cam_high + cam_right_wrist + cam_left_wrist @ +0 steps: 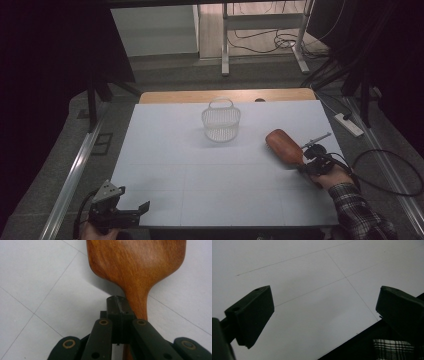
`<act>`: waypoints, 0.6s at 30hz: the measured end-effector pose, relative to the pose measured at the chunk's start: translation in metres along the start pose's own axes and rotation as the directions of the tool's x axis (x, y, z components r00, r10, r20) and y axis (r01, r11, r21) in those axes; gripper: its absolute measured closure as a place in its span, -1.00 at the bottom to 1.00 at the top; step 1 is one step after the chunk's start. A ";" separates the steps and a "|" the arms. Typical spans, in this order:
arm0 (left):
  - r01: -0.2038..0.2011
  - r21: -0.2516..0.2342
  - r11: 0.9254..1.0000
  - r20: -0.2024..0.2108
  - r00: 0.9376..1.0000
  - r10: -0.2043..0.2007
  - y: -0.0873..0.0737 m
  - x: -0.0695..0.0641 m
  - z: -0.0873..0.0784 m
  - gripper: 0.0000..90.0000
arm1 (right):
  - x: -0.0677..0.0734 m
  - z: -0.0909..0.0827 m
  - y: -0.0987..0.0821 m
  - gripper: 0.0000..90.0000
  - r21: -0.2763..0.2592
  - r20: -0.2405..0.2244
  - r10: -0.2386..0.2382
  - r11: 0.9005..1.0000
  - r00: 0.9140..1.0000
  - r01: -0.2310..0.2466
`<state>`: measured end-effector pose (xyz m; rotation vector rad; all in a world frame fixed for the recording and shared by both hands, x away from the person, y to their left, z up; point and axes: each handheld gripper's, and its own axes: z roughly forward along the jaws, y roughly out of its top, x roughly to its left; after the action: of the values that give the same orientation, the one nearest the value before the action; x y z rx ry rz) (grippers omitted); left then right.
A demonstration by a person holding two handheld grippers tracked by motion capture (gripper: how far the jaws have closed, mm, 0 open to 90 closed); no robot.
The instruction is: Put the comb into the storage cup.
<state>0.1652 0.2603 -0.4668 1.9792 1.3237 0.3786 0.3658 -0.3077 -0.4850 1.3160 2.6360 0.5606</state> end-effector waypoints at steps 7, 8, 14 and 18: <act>0.002 -0.001 1.000 -0.002 1.000 -0.002 0.000 0.000 0.000 -0.94 | 0.005 -0.007 0.002 0.89 -0.037 0.001 -0.007 0.999 1.000 0.007; 0.003 -0.001 1.000 -0.002 1.000 -0.003 0.000 0.000 0.000 -0.94 | 0.006 -0.010 0.002 0.86 -0.049 0.002 -0.014 0.999 1.000 0.014; -0.001 0.001 1.000 -0.003 1.000 0.001 0.000 0.000 0.000 -0.94 | 0.015 -0.024 0.004 0.61 -0.110 0.032 -0.028 0.993 0.999 0.031; -0.001 0.001 1.000 -0.002 1.000 0.001 0.000 0.000 0.000 -0.94 | 0.018 -0.026 0.003 0.44 -0.123 0.051 -0.031 0.992 0.998 0.037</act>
<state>0.1655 0.2602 -0.4670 1.9803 1.3246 0.3803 0.3502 -0.2988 -0.4592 1.2313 2.5342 0.6660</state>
